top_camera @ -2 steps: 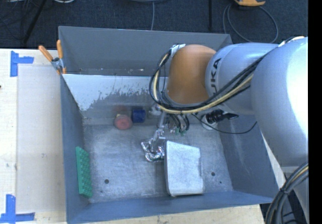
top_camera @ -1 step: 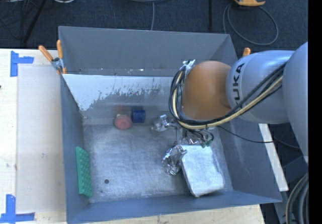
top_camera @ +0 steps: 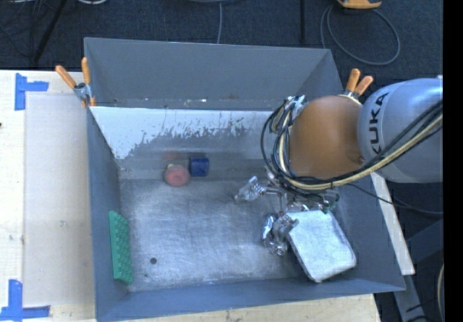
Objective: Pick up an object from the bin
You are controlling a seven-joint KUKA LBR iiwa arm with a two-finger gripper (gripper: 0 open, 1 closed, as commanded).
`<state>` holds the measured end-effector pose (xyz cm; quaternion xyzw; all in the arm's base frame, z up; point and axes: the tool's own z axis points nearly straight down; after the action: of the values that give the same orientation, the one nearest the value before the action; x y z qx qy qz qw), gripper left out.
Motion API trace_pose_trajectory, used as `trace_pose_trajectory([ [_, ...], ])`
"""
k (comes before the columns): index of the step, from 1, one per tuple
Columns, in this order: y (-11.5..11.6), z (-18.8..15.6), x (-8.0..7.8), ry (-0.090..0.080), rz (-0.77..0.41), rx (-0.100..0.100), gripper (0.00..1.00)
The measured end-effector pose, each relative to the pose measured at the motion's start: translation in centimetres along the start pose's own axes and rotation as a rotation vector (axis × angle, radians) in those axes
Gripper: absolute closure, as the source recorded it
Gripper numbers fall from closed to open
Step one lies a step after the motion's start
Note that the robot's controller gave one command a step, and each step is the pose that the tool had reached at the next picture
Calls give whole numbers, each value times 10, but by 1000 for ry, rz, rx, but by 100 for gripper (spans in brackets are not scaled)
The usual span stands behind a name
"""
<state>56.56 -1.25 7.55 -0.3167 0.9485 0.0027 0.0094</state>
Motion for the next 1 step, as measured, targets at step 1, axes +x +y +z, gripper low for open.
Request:
trace_pose_trajectory([
  [1,-4,-1,5,16,1,3,100],
])
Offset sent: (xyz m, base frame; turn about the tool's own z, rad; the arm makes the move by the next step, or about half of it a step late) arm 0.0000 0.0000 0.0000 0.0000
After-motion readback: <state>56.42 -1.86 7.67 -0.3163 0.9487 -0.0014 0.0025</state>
